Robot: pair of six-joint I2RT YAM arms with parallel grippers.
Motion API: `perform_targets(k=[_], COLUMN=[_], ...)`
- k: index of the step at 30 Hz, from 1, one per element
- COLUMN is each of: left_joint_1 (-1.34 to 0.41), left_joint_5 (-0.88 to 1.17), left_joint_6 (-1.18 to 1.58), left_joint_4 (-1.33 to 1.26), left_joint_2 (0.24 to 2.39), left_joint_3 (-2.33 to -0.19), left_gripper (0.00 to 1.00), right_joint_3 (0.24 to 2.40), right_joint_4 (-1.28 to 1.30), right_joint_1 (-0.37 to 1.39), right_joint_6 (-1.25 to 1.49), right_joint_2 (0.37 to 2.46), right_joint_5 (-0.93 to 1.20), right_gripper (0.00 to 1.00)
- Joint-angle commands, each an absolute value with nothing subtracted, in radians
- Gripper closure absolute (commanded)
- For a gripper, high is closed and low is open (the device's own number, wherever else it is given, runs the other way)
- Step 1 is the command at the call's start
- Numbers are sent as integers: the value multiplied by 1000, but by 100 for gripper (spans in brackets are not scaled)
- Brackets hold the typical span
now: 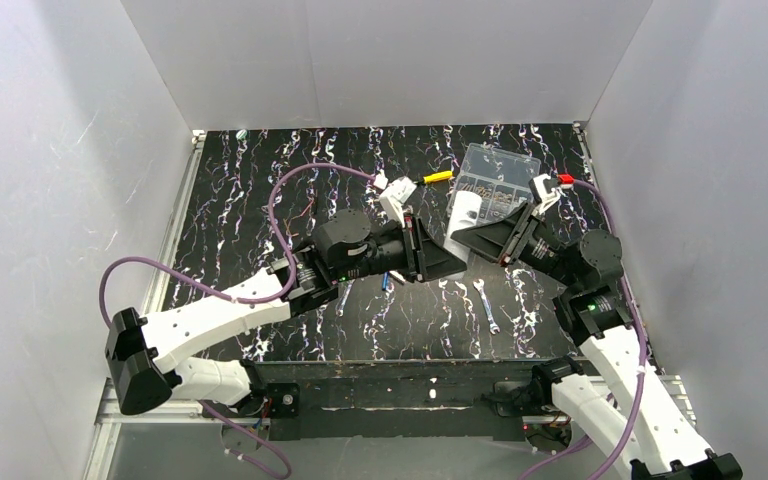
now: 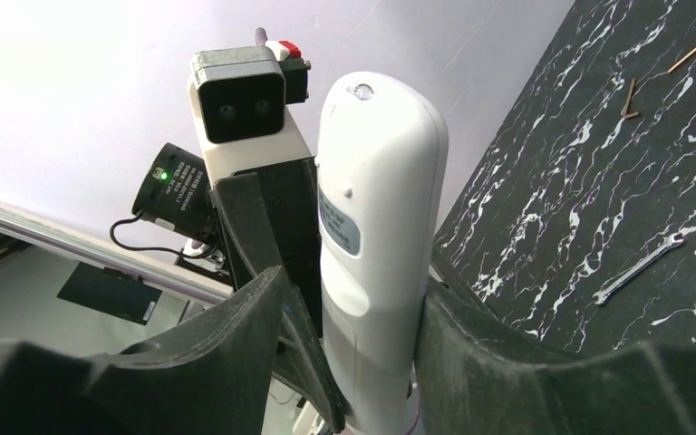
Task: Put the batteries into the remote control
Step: Pick up the remote control from the center of the board.
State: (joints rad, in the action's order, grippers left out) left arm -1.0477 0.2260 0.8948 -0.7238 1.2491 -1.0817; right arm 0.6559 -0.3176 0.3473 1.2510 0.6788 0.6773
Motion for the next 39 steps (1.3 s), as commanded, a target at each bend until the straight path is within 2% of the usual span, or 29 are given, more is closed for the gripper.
perform_targets(k=[1,4,13,14,16,17,20,21,23,27,29,39], left_joint_1=[-1049,-1049,-1049,-1049,-1048,-1049,-1048,-1048,-1048,-1048,-1049,-1036], left_joint_5=[214,201,162,161,163,161,146,141,132,131,134,34], left_joint_6=[880,873,845,844,846,847,853,853,851,852,858,796], left_joint_4=[-823,-834,-847,-848,-852,-854,-857,-851,-837,-831,-836,-788], left_joint_2=[1242,1243,1231,1232,1233,1231,1225,1221,1210,1194,1180,1032], left_joint_3=[-1145,-1148,-1151,-1149,-1146,-1140,-1122,-1117,-1107,-1085,-1068,-972], left_gripper=[100,100,100,100,100,94,69,57,36,18,4,2], right_joint_3=[651,639,638,638,637,637,637,638,640,660,687,738], right_joint_4=[-383,-399,-410,-411,-414,-413,-410,-408,-400,-344,-288,-128], right_joint_1=[349,349,348,348,349,349,348,348,349,349,349,349], right_joint_6=[1254,1267,1275,1276,1277,1278,1282,1284,1283,1250,1209,1145], right_joint_2=[646,638,649,651,651,652,654,653,653,653,656,660], right_joint_5=[695,690,686,685,682,681,672,669,661,637,634,713], right_gripper=[45,52,56,58,68,75,94,98,99,99,99,99])
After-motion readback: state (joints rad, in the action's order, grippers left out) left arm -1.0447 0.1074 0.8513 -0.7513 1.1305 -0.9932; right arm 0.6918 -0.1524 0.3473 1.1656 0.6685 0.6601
